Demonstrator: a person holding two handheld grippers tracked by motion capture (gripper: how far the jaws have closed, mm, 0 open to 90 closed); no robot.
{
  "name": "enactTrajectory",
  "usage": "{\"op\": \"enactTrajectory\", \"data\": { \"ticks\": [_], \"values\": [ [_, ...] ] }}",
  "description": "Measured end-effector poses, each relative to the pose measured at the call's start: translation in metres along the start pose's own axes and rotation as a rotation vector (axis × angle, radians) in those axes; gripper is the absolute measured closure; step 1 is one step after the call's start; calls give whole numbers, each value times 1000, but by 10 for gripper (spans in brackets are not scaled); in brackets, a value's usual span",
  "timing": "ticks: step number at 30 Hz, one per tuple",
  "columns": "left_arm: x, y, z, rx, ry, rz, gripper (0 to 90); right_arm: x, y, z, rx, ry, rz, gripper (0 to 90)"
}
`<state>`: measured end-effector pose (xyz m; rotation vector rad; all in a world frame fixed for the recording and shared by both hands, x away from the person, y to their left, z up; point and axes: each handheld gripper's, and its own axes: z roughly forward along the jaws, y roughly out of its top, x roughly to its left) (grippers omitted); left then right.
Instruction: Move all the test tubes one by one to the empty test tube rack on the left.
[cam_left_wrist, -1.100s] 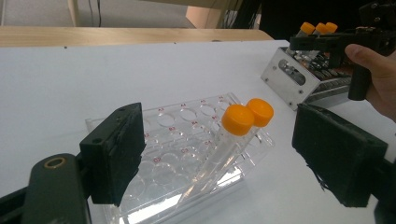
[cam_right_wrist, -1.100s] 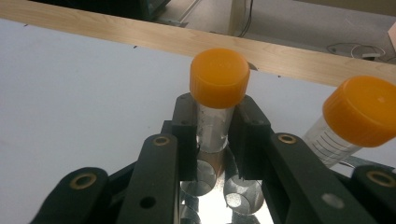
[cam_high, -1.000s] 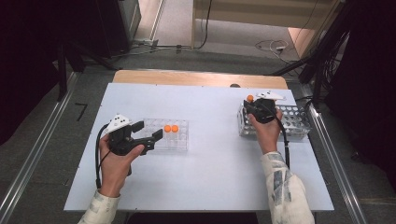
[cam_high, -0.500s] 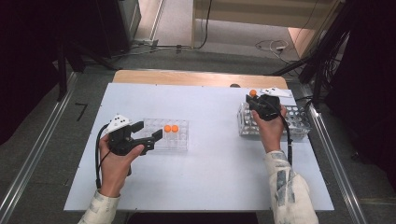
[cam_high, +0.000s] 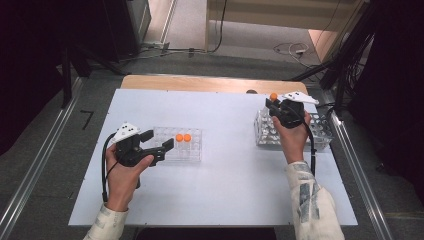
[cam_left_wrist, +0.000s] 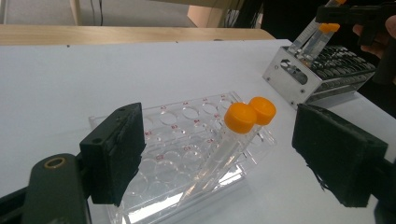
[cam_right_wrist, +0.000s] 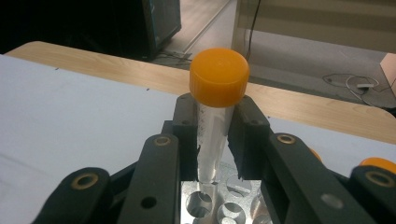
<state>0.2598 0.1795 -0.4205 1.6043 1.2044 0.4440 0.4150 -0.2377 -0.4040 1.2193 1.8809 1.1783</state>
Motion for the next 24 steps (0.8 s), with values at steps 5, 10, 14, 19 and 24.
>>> {"op": "enactTrajectory", "data": {
  "ticks": [5, 10, 14, 19, 24],
  "values": [
    [0, 0, 0, 0, 1, 0, 173, 0, 1, -3, -7, 6, 1, 717],
    [0, 0, 0, 0, 1, -1, 173, 1, 3, -6, -16, 9, -2, 718],
    [0, 0, -1, -1, 3, -3, 174, 1, 4, -8, -23, 11, 3, 718],
    [0, 0, -1, 1, 3, -2, 177, 1, 4, -9, -27, 13, 2, 718],
    [0, 0, -1, 0, 4, -3, 177, 1, 5, -11, -32, 15, 4, 718]
  ]
}}
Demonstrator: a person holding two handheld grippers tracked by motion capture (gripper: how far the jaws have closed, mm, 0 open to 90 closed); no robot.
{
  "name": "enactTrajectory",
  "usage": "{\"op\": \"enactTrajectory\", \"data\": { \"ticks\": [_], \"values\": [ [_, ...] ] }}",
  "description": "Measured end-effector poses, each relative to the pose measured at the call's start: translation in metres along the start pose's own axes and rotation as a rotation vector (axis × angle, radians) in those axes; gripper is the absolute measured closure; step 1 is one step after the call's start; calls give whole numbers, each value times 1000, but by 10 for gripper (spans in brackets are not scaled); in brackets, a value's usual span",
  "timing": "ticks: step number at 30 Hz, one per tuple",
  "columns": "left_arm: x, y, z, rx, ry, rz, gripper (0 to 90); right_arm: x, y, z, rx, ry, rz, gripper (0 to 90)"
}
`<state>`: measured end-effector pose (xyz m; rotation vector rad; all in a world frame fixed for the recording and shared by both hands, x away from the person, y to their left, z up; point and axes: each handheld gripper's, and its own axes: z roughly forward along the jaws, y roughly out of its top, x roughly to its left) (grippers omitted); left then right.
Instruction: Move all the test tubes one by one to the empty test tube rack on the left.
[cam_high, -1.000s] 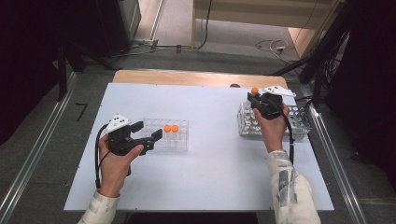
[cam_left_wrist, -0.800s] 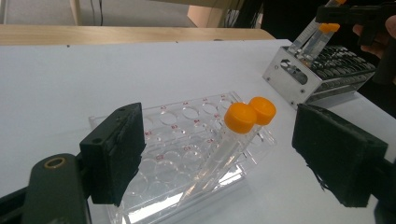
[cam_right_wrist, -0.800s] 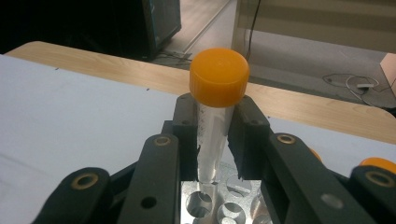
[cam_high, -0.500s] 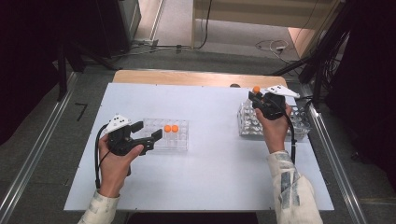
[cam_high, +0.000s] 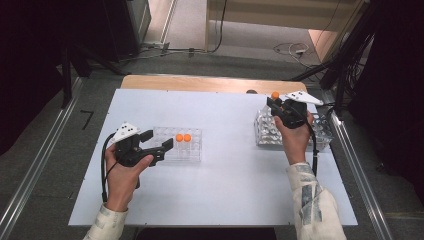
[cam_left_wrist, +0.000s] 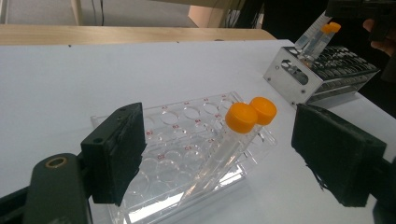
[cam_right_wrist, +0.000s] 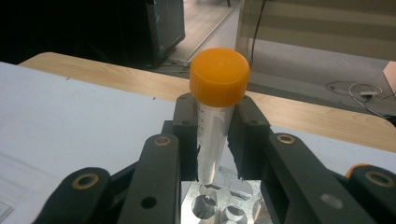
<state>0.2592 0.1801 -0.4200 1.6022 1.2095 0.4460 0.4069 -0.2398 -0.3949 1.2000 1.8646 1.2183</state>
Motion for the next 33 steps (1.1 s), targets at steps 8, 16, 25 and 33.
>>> {"op": "enactTrajectory", "data": {
  "ticks": [8, 16, 25, 33],
  "values": [
    [0, 0, 0, 0, -2, 0, 178, 2, 1, -4, -9, 10, -2, 718],
    [0, 1, -2, -6, -1, -3, 180, 7, 3, -11, -15, 43, -7, 718],
    [0, 2, -4, -14, -2, -3, 180, 23, 4, -23, -23, 107, -37, 718],
    [-1, 3, -7, -20, -2, -2, 184, 43, 0, -34, -19, 179, -64, 718]
  ]
}}
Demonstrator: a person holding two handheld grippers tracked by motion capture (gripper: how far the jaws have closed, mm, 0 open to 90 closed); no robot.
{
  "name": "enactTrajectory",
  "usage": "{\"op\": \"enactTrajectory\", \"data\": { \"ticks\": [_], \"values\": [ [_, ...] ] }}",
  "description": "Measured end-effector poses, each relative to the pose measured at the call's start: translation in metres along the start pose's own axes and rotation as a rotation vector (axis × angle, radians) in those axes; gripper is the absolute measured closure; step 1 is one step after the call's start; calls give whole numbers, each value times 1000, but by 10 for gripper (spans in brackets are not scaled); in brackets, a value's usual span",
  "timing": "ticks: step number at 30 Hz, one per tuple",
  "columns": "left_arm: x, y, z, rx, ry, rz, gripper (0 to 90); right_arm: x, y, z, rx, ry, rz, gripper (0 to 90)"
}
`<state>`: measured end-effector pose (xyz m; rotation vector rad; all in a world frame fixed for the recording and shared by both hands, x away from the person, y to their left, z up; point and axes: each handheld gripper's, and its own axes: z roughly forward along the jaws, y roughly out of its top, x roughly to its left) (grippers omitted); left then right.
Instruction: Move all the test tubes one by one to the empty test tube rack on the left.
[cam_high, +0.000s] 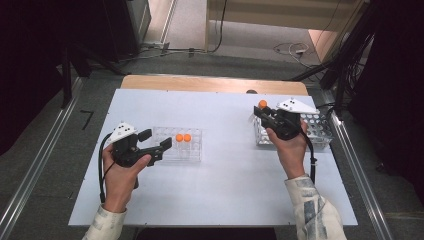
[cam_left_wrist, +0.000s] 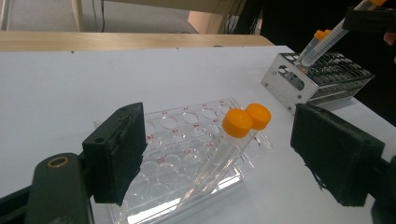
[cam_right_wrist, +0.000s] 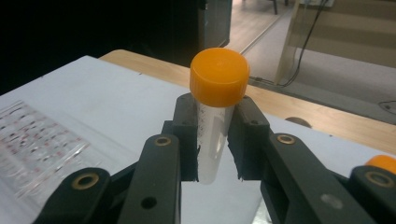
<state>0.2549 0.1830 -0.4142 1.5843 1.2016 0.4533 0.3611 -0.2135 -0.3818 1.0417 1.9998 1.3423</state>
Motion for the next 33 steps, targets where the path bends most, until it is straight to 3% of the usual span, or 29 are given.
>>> {"op": "enactTrajectory", "data": {
  "ticks": [15, 33],
  "values": [
    [-2, 2, -3, -10, -4, 2, 193, 35, -21, -10, 39, 122, -40, 718],
    [-14, 5, -9, -26, -31, 27, 206, 67, -35, -20, 65, 215, -93, 718]
  ]
}}
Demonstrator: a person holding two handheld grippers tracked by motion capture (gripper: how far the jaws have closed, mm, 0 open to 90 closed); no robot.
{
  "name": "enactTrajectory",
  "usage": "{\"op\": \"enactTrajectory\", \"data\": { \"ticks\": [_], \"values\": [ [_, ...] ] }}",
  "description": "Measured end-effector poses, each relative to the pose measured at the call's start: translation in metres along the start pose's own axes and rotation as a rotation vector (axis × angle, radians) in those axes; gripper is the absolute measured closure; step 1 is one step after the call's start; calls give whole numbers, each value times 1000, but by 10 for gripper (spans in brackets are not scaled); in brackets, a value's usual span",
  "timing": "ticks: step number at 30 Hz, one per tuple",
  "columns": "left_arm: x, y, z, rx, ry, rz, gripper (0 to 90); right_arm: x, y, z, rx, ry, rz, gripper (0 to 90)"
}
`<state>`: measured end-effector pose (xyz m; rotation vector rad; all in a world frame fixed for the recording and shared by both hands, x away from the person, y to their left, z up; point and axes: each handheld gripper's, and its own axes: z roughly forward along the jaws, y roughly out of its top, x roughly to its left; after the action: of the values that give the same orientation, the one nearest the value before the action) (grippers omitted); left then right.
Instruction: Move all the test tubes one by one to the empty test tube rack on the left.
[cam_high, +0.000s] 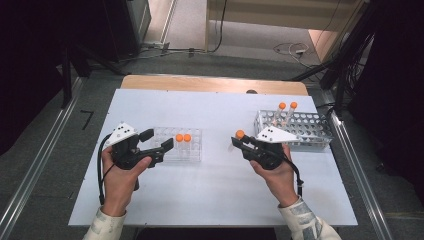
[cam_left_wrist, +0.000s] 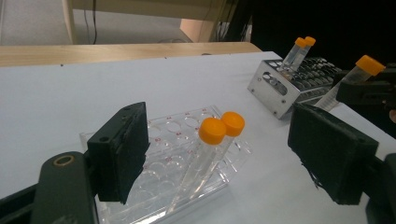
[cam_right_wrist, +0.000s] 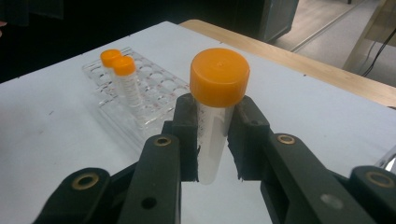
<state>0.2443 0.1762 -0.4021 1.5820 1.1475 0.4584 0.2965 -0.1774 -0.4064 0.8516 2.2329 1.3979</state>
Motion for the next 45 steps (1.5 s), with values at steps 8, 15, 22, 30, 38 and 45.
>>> {"op": "enactTrajectory", "data": {
  "ticks": [8, 15, 22, 30, 38, 45],
  "values": [
    [-9, 2, -2, -5, -26, 15, 211, 11, -4, 1, 20, 31, -19, 718],
    [-17, 3, -3, -5, -50, 35, 224, 20, -7, 5, 33, 57, -33, 718],
    [-27, 3, -2, 1, -83, 54, 240, 27, -9, 9, 44, 81, -45, 718],
    [-39, 3, -1, 13, -123, 79, 247, 35, -12, 16, 64, 109, -58, 718],
    [-50, 0, 3, 30, -159, 106, 257, 44, -16, 21, 81, 133, -68, 719],
    [-64, -4, 8, 50, -204, 141, 283, 54, -17, 26, 84, 165, -79, 718]
  ]
}}
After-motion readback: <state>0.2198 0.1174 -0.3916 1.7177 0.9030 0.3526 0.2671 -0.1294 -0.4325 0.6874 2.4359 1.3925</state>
